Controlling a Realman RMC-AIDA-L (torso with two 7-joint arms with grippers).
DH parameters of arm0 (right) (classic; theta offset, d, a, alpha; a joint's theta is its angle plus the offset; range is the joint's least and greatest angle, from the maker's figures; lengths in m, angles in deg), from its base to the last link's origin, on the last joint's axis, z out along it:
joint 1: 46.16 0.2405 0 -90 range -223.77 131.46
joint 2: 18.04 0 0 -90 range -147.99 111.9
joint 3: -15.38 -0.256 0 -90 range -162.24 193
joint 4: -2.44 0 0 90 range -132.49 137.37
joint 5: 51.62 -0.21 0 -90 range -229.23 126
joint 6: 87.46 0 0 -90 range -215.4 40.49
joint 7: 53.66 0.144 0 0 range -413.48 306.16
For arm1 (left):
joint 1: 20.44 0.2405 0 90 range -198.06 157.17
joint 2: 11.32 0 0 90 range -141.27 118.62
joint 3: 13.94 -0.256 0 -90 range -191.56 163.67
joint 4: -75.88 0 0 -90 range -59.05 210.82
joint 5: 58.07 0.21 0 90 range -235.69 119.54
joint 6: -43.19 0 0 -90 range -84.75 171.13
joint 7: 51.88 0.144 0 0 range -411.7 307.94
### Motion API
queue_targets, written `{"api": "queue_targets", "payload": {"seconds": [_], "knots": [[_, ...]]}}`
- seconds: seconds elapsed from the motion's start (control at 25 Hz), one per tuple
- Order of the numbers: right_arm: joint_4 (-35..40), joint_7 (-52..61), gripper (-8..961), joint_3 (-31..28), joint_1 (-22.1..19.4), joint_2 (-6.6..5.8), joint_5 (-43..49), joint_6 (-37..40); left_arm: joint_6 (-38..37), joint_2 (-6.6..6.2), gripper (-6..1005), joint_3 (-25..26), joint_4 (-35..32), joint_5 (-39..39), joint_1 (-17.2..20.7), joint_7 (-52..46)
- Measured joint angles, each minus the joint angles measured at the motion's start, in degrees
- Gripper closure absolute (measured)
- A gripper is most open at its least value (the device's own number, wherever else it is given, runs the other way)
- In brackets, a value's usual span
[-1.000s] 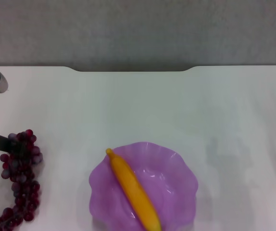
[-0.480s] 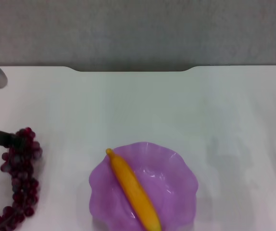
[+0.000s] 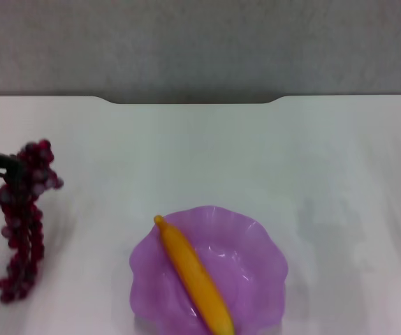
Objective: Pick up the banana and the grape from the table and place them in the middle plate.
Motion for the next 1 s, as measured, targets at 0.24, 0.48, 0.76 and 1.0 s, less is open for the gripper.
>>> {"api": "queue_targets", "payload": {"seconds": [0.24, 0.48, 0.76, 1.0], "knots": [[0.0, 0.0, 302, 0.1, 0.0, 0.00, 0.0, 0.0, 3.5, -0.07, 892, 2.4, 9.5, 0.0, 0.9, 1.4], [0.0, 0.0, 302, 0.7, 0.1, 0.01, 0.0, 0.0, 7.2, -0.02, 901, 5.4, 17.6, -0.7, -0.3, 3.6], [-0.6, 0.0, 302, 0.9, 0.3, 0.01, 0.0, 0.0, 11.7, 0.07, 905, 6.0, 24.5, -6.2, -2.8, 6.4], [-1.1, 0.0, 302, 0.9, 0.5, 0.00, 0.0, 0.0, 15.0, -0.03, 908, 6.0, 24.7, -16.4, -4.7, 9.8]]}}
